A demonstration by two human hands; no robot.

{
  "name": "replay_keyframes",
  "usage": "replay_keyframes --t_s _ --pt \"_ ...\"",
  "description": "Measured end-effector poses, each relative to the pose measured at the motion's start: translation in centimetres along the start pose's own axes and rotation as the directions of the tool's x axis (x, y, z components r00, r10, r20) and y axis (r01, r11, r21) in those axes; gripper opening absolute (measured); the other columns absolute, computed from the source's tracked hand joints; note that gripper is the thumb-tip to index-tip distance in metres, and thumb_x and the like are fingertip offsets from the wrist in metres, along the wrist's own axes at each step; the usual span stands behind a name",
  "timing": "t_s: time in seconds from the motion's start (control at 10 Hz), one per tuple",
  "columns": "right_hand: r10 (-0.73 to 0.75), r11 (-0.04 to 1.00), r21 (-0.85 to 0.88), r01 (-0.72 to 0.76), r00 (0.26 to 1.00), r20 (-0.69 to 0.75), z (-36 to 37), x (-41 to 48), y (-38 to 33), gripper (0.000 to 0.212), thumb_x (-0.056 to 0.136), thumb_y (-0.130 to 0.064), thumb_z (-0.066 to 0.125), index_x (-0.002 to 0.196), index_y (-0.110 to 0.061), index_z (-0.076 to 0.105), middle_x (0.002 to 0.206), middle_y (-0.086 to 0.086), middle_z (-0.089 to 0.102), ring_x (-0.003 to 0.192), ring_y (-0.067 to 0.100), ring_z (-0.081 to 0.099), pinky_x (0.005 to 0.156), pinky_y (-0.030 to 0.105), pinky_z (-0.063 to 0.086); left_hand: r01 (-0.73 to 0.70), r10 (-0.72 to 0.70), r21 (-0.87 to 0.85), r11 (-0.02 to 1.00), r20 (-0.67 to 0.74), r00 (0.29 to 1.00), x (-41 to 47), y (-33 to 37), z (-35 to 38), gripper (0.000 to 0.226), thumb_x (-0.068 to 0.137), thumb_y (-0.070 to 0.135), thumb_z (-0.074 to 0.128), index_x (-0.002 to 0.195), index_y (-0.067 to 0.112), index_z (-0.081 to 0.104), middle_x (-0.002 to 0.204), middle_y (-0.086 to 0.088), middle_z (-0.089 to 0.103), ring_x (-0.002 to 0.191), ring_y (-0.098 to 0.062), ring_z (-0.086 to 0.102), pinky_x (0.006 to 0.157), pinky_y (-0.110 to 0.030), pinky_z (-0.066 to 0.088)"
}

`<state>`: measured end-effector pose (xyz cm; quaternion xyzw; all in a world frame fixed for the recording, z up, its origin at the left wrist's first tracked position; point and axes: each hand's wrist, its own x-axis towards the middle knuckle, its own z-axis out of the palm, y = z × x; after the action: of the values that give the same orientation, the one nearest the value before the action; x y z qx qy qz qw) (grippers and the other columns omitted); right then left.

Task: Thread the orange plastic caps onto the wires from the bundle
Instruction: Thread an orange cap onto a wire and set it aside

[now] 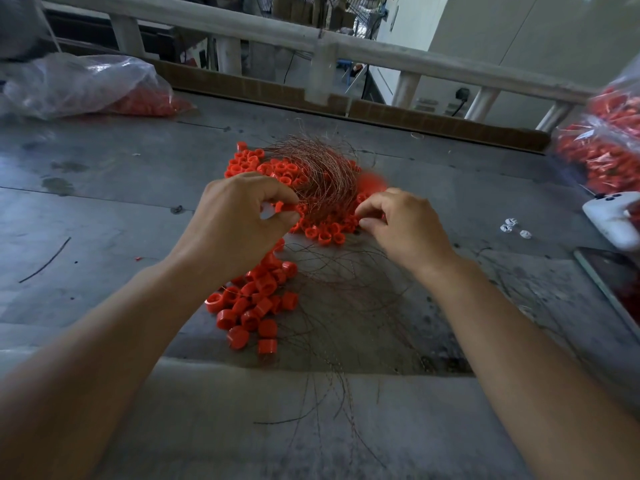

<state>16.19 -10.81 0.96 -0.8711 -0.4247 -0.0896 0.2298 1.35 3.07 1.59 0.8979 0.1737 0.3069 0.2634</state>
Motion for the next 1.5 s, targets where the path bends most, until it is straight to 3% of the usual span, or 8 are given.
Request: replay_keyframes --t_s 0.1,0.4,0.6,0.8,1.0,1.2,1.4,1.5 --pt "0.037 0.999 -0.015 -0.038 0.997 -0.061 0.1 0.1 0.3 0.017 0.084 -0.016 0.064 0.101 -0.015 0.066 0.104 0.0 0.059 0.085 0.01 0.049 0.076 0.025 0.04 -0.007 0.007 -0.002 1.0 -0.007 1.0 0.0 -0.1 0.0 0.016 0.081 0.022 0.069 0.097 0.02 0.07 0.091 0.016 0.056 0.074 0.01 0.046 0.065 -0.004 0.03" --pt "0.108 0.991 -0.054 -0.121 0.973 -0.202 -0.5 0.3 0.8 0.028 0.085 -0.014 0.062 0.113 -0.015 0.062 0.123 0.003 0.05 0.115 0.017 0.046 0.082 0.017 0.03 -0.016 0.016 0.007 1.0 -0.007 1.0 0.0 -0.1 0.0 0.017 0.08 0.021 0.069 0.097 0.019 0.07 0.092 0.013 0.057 0.077 -0.001 0.048 0.067 -0.006 0.03" --pt "0.173 0.985 0.021 -0.172 0.981 -0.087 -0.1 0.2 1.5 0.02 0.086 -0.005 0.059 0.103 -0.01 0.069 0.108 0.007 0.067 0.1 0.017 0.06 0.08 0.013 0.035 -0.025 0.025 -0.005 1.0 -0.001 1.0 -0.1 -0.2 0.1 0.018 0.08 0.023 0.069 0.098 0.019 0.07 0.092 0.014 0.057 0.075 0.01 0.045 0.067 -0.006 0.031" --pt "0.162 0.986 0.047 -0.158 0.982 -0.097 -0.1 0.2 1.3 0.04 0.082 -0.01 0.065 0.121 -0.017 0.058 0.115 0.002 0.062 0.094 0.014 0.059 0.081 0.021 0.041 -0.031 0.031 -0.005 1.0 -0.003 1.0 -0.1 -0.2 0.1 0.017 0.081 0.021 0.069 0.097 0.019 0.07 0.092 0.014 0.057 0.075 0.013 0.044 0.067 -0.005 0.03" --pt "0.124 0.992 -0.005 -0.124 0.992 0.01 0.3 0.1 1.4 0.05 0.086 -0.016 0.061 0.134 -0.021 0.045 0.135 0.002 0.046 0.118 0.018 0.047 0.094 0.026 0.036 -0.018 0.018 -0.01 1.0 0.0 1.0 -0.2 -0.1 0.1 0.016 0.081 0.021 0.069 0.096 0.02 0.07 0.089 0.016 0.057 0.074 0.013 0.045 0.065 -0.004 0.03" --pt "0.125 0.991 0.063 -0.116 0.976 -0.178 -0.8 0.3 1.1 0.014 0.087 -0.022 0.06 0.096 -0.015 0.068 0.096 -0.002 0.064 0.092 0.015 0.058 0.075 0.02 0.04 0.012 -0.012 -0.021 1.0 -0.001 1.0 -0.1 0.0 -0.1 0.015 0.081 0.022 0.069 0.096 0.021 0.07 0.094 0.015 0.058 0.078 0.004 0.049 0.068 -0.005 0.031" --pt "0.19 0.981 0.027 -0.192 0.98 0.063 -0.1 -0.1 0.7 0.009 0.081 -0.025 0.068 0.089 -0.02 0.065 0.073 -0.011 0.055 0.077 0.01 0.056 0.069 0.022 0.043 -0.008 0.007 -0.027 1.0 -0.006 1.0 -0.3 0.1 -0.1 0.015 0.081 0.021 0.069 0.096 0.021 0.07 0.089 0.017 0.056 0.075 0.013 0.045 0.065 -0.005 0.03" --pt "0.206 0.97 0.128 -0.206 0.978 0.017 -0.6 0.2 0.9 0.014 0.081 -0.017 0.067 0.073 -0.027 0.061 0.066 -0.016 0.053 0.069 0.005 0.055 0.065 0.018 0.04 -0.021 0.021 -0.049 0.999 -0.014 1.0 -0.4 0.2 -0.3 0.015 0.08 0.021 0.069 0.096 0.021 0.07 0.089 0.016 0.058 0.077 0.007 0.05 0.068 -0.005 0.033"
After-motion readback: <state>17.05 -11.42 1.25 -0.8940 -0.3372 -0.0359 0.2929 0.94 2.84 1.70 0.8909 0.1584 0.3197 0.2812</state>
